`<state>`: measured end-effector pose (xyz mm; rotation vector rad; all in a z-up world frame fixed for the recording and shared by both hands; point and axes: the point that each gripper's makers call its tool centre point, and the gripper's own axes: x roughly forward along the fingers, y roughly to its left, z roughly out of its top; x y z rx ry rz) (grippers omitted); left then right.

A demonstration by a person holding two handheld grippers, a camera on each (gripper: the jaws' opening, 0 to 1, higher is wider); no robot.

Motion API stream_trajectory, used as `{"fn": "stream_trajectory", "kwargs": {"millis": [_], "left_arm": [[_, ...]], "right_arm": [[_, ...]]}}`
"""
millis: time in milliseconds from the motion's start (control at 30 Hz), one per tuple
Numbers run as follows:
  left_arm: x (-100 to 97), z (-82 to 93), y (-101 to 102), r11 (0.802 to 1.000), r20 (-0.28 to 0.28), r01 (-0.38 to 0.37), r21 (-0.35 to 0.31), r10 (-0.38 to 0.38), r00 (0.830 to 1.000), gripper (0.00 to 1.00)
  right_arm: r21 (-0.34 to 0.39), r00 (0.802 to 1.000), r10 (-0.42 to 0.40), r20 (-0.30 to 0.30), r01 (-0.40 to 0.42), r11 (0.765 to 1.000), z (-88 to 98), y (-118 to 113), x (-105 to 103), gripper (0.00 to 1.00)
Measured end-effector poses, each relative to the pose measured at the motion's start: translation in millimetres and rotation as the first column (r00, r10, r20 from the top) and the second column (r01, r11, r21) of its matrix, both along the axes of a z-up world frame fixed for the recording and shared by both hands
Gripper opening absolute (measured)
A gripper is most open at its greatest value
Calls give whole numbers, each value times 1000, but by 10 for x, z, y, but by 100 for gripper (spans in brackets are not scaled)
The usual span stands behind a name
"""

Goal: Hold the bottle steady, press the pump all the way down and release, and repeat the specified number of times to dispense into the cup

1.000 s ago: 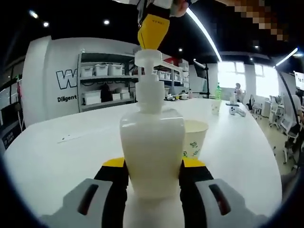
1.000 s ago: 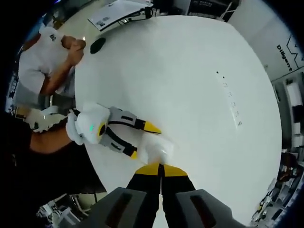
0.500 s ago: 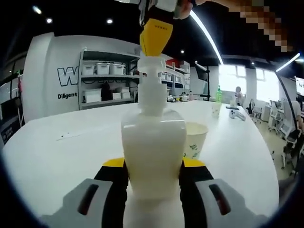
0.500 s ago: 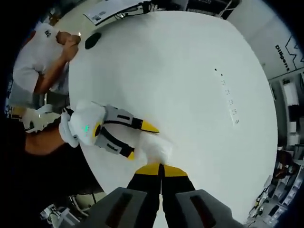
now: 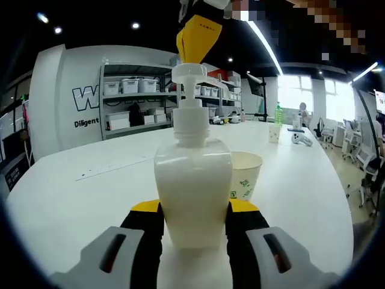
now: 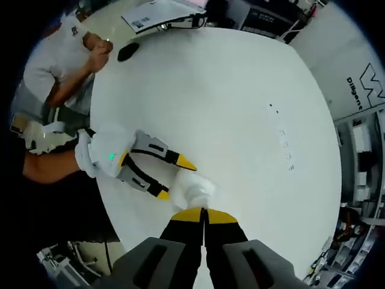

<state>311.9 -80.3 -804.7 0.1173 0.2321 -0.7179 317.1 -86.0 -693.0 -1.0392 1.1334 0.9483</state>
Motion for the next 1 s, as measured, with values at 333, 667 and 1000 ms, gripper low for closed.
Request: {"fn": "stream_trajectory", "kwargs": {"millis": [333,667,1000], "left_arm": [[-1,-7,1,1000,3,0,-8,0,1000,38],[11,-15,1,1000,-1,11,-11,-11,1000,38],[39,-19,-7,1000,0,24,-12,-24,1000,39]], "right_arm": [[15,993,-89,-79,90,996,-19,-29,-19,0],[16,991,-97,-96,99,995,-45,-20,-20,0],[-15,984,-117,-136,116,993,-97,-11,-3,0]]}}
